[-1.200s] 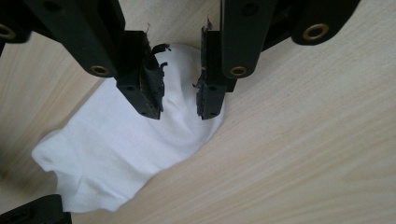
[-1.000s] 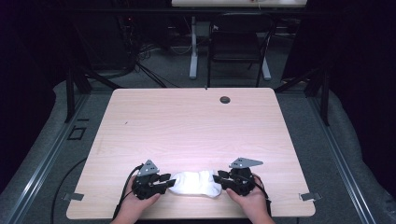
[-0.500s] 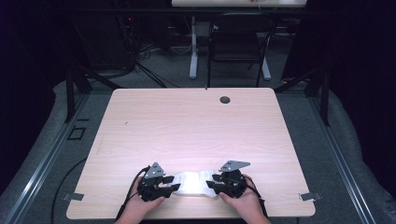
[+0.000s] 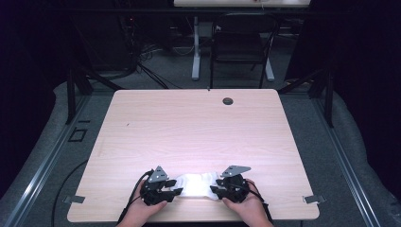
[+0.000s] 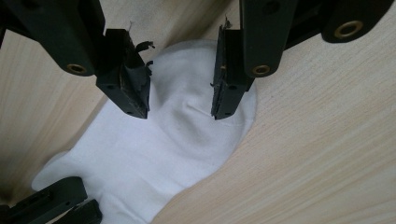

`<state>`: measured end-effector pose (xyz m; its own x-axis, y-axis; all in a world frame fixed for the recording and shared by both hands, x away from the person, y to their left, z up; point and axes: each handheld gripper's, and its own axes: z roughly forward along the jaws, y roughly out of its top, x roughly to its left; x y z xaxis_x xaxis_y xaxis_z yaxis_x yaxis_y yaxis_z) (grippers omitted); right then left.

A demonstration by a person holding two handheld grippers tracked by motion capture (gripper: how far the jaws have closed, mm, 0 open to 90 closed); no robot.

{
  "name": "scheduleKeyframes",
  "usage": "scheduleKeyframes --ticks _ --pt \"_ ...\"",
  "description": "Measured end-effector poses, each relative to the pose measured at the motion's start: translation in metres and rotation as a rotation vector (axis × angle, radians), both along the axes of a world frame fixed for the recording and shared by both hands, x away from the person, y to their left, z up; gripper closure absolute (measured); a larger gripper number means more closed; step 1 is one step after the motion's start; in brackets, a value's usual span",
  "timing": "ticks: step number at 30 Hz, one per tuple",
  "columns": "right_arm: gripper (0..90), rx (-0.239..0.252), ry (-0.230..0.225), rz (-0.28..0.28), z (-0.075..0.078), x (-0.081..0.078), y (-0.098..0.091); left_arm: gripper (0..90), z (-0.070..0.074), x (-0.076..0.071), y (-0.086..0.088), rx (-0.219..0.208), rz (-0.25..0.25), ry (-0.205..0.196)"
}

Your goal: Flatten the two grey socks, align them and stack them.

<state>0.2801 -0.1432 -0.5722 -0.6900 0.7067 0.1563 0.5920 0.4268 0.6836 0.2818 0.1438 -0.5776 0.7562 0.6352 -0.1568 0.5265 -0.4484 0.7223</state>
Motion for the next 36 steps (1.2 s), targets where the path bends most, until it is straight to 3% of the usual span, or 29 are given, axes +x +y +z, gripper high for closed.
scheduleKeyframes --ticks 9,20,27,36 --pt "64.7 0.003 0.002 -0.001 -0.001 0.001 -0.001 56.8 -0.001 0.000 0.000 0.011 -0.005 -0.016" --pt "64.3 0.016 0.005 -0.015 -0.001 0.007 0.000 58.2 -0.001 0.011 0.000 -0.014 0.032 0.013" --pt "64.5 0.002 0.029 -0.028 0.001 0.020 0.002 59.0 0.000 0.023 0.000 -0.002 0.043 0.011" --pt "64.8 0.004 0.025 -0.049 0.001 0.040 0.005 59.4 -0.001 0.038 0.002 -0.005 0.066 0.004"
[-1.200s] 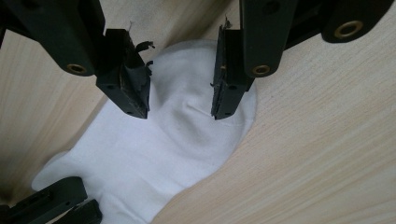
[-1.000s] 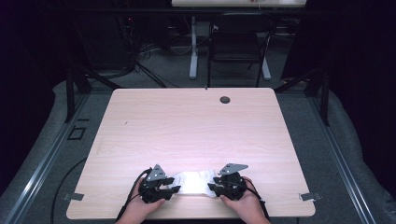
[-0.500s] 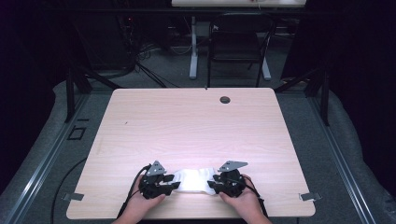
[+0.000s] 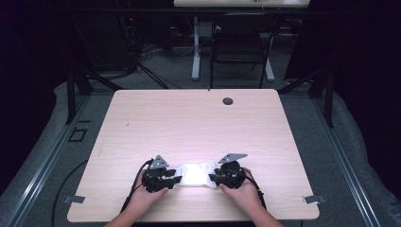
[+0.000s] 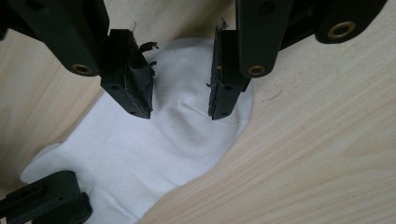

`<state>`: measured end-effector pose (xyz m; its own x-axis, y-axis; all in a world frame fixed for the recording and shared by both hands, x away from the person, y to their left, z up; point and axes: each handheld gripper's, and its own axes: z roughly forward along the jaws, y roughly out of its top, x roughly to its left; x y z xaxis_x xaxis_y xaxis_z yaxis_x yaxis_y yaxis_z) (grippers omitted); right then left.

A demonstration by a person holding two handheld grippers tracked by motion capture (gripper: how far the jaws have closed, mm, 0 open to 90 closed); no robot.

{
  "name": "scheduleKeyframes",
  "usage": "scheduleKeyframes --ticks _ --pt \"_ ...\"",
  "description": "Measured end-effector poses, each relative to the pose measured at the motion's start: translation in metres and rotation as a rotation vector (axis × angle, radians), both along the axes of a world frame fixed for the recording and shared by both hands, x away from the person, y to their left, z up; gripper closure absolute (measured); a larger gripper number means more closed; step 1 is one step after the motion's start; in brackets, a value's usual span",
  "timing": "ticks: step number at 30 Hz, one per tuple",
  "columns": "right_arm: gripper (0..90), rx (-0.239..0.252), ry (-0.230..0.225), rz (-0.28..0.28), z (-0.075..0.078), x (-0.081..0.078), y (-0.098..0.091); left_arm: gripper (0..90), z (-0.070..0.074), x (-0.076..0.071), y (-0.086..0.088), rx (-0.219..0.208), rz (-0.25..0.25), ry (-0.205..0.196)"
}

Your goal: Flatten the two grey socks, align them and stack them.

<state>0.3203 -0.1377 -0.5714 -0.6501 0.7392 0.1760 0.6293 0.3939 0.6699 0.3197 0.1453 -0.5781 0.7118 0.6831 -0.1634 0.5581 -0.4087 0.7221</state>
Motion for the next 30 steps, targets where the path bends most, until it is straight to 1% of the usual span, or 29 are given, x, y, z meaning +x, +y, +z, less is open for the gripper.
scheduleKeyframes --ticks 1,3,5,6,9,10,12,15,16,18,20,21,22,23,24,26,27,28,30 --pt "64.8 0.000 0.000 -0.003 0.000 0.001 0.000 59.4 -0.001 0.002 0.000 -0.007 0.006 0.001" --pt "64.7 0.016 -0.003 -0.013 -0.001 0.004 0.000 59.3 -0.001 0.003 0.001 -0.017 0.014 0.001" --pt "64.6 0.019 0.005 -0.016 -0.001 0.004 -0.001 59.3 -0.002 0.005 0.002 -0.027 0.019 -0.001" --pt "64.6 0.032 0.005 -0.020 -0.002 0.005 -0.001 59.3 -0.002 0.005 0.002 -0.031 0.023 0.001" --pt "64.2 0.041 0.003 -0.027 -0.002 0.007 -0.001 59.2 -0.002 0.006 0.002 -0.032 0.025 -0.009" --pt "63.9 0.048 -0.004 -0.026 -0.003 0.008 -0.002 59.0 -0.003 0.006 0.003 -0.033 0.025 -0.012" --pt "62.9 0.055 -0.002 -0.036 -0.003 0.008 -0.002 57.5 -0.003 0.006 0.003 -0.035 0.022 -0.019" --pt "60.5 0.075 -0.022 -0.055 0.001 0.008 -0.004 53.8 -0.001 0.005 0.003 -0.034 0.012 -0.032" --pt "59.1 0.094 -0.033 -0.060 0.003 0.007 -0.006 52.1 -0.001 0.005 0.004 -0.040 0.010 -0.032" --pt "57.8 0.125 -0.044 -0.071 0.008 0.005 -0.010 49.6 0.003 0.003 0.005 -0.047 0.004 -0.028" --pt "56.8 0.157 -0.070 -0.079 0.014 0.002 -0.016 49.0 0.008 0.002 0.009 -0.043 0.004 -0.050" --pt "56.4 0.160 -0.072 -0.080 0.016 0.001 -0.018 48.5 0.011 0.001 0.010 -0.049 0.010 -0.056" --pt "55.8 0.163 -0.080 -0.087 0.019 0.000 -0.019 47.9 0.015 0.001 0.013 -0.050 0.015 -0.062" --pt "55.7 0.153 -0.087 -0.080 0.022 -0.001 -0.022 47.9 0.018 0.000 0.015 -0.059 0.022 -0.067" --pt "55.6 0.162 -0.094 -0.086 0.024 -0.003 -0.023 47.7 0.023 -0.001 0.018 -0.067 0.030 -0.073" --pt "55.4 0.159 -0.113 -0.090 0.029 -0.006 -0.027 47.4 0.028 -0.002 0.023 -0.078 0.042 -0.078" --pt "55.1 0.159 -0.112 -0.087 0.032 -0.008 -0.028 46.9 0.031 -0.002 0.025 -0.076 0.039 -0.077" --pt "54.4 0.159 -0.113 -0.084 0.035 -0.009 -0.030 46.7 0.032 -0.003 0.026 -0.084 0.045 -0.068" --pt "54.7 0.166 -0.104 -0.082 0.040 -0.010 -0.031 46.7 0.035 -0.004 0.030 -0.072 0.043 -0.064"
